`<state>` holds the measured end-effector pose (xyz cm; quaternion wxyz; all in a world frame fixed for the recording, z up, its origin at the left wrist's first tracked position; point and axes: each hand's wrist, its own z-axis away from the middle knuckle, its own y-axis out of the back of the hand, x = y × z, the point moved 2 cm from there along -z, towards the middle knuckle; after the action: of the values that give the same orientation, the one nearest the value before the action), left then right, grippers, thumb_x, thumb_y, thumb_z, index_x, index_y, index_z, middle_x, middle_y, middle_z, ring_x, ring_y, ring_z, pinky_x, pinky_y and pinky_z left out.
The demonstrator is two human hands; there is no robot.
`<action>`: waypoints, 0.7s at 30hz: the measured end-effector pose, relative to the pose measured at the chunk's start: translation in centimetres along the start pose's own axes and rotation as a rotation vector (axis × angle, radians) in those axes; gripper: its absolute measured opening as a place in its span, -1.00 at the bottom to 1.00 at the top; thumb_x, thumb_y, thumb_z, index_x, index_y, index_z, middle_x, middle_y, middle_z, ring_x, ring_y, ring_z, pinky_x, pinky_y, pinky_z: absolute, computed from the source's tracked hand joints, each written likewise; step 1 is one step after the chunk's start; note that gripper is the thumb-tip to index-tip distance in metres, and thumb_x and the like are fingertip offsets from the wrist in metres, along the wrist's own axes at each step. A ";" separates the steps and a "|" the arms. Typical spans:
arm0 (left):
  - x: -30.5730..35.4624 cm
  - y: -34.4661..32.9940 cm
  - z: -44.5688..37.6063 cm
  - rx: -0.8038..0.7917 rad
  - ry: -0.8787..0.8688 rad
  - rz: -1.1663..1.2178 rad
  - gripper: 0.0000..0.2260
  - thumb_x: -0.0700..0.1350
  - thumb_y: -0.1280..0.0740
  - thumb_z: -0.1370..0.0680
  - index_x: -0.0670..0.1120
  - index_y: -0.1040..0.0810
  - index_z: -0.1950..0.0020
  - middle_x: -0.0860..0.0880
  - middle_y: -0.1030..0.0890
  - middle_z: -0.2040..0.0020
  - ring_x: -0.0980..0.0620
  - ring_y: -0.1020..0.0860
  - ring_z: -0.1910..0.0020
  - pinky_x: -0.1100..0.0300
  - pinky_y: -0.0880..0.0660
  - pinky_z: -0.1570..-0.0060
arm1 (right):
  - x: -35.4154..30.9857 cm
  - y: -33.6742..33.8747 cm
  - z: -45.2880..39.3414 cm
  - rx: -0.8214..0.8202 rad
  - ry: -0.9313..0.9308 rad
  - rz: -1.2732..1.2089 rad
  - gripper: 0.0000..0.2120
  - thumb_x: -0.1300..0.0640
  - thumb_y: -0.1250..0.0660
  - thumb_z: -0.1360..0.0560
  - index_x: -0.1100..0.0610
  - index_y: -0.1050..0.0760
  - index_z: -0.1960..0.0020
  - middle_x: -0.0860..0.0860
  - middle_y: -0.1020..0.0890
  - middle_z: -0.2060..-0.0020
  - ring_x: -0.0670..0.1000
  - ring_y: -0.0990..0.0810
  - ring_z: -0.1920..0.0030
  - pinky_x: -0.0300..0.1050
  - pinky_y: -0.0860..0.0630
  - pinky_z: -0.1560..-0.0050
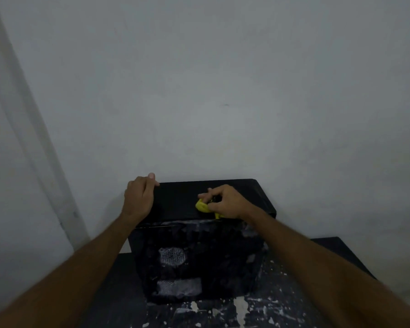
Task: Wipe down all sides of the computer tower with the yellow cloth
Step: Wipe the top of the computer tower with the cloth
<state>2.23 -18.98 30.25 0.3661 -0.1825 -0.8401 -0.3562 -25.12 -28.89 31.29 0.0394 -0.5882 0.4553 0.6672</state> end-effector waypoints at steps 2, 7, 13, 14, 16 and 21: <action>0.5 -0.2 0.2 0.001 -0.029 0.016 -0.45 0.33 0.00 -0.67 0.05 -0.67 0.09 -0.04 -0.65 0.04 -0.10 -0.59 -0.06 -0.15 -0.49 -0.20 | 1.7 2.5 1.2 0.113 -0.027 0.065 -0.82 0.01 -0.51 -0.51 0.07 -0.72 -0.06 -0.02 -0.60 -0.33 -0.14 -0.48 -0.38 -0.28 -0.55 -0.21; 1.3 -0.2 0.6 -0.025 -0.045 0.040 -0.52 0.14 -0.08 -0.74 -0.07 -0.68 0.08 -0.04 -0.64 0.09 -0.02 -0.60 0.05 0.12 -0.41 -0.02 | 6.7 6.5 2.3 0.339 -0.134 0.373 -0.72 0.03 -0.28 -0.65 0.05 -0.54 -0.32 0.14 -0.53 -0.34 0.22 -0.51 -0.33 0.06 -0.51 -0.25; 0.4 1.3 1.0 -0.041 -0.030 0.031 -0.53 0.12 -0.10 -0.73 -0.09 -0.68 0.08 -0.06 -0.62 0.16 0.03 -0.58 0.12 0.17 -0.38 0.07 | 8.2 7.5 -0.7 0.407 -0.433 0.648 -0.64 0.16 -0.24 -0.64 0.32 -0.35 -0.37 0.31 -0.42 -0.31 0.35 -0.33 -0.38 0.20 -0.35 -0.37; 0.3 1.5 1.0 -0.044 -0.026 0.027 -0.53 0.13 -0.10 -0.73 -0.09 -0.68 0.09 -0.05 -0.61 0.18 0.05 -0.58 0.14 0.15 -0.38 0.09 | 8.0 7.6 -1.1 0.410 -0.461 0.670 -0.61 0.15 -0.26 -0.64 0.32 -0.32 -0.39 0.32 -0.41 -0.33 0.35 -0.32 -0.39 0.21 -0.35 -0.37; 0.4 1.6 0.9 -0.054 -0.013 0.007 -0.52 0.15 -0.10 -0.73 -0.08 -0.69 0.09 -0.04 -0.60 0.20 0.07 -0.57 0.17 0.13 -0.38 0.09 | 7.7 7.8 -2.2 0.400 -0.458 0.672 -0.59 0.14 -0.27 -0.64 0.32 -0.31 -0.39 0.33 -0.40 -0.34 0.37 -0.31 -0.40 0.22 -0.35 -0.37; 2.9 0.4 1.0 -0.121 -0.033 -0.010 -0.51 0.15 -0.08 -0.73 -0.10 -0.69 0.05 -0.02 -0.59 0.20 0.06 -0.58 0.16 0.16 -0.41 0.10 | 5.5 6.0 -3.7 0.270 -0.218 0.453 -0.71 0.09 -0.23 -0.67 0.21 -0.47 -0.32 0.16 -0.54 -0.20 0.19 -0.54 -0.10 0.01 -0.51 -0.10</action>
<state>0.04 -17.87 32.07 0.3385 -0.2061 -0.8239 -0.4051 -27.54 -37.45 30.58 0.0158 -0.3857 0.6530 0.6516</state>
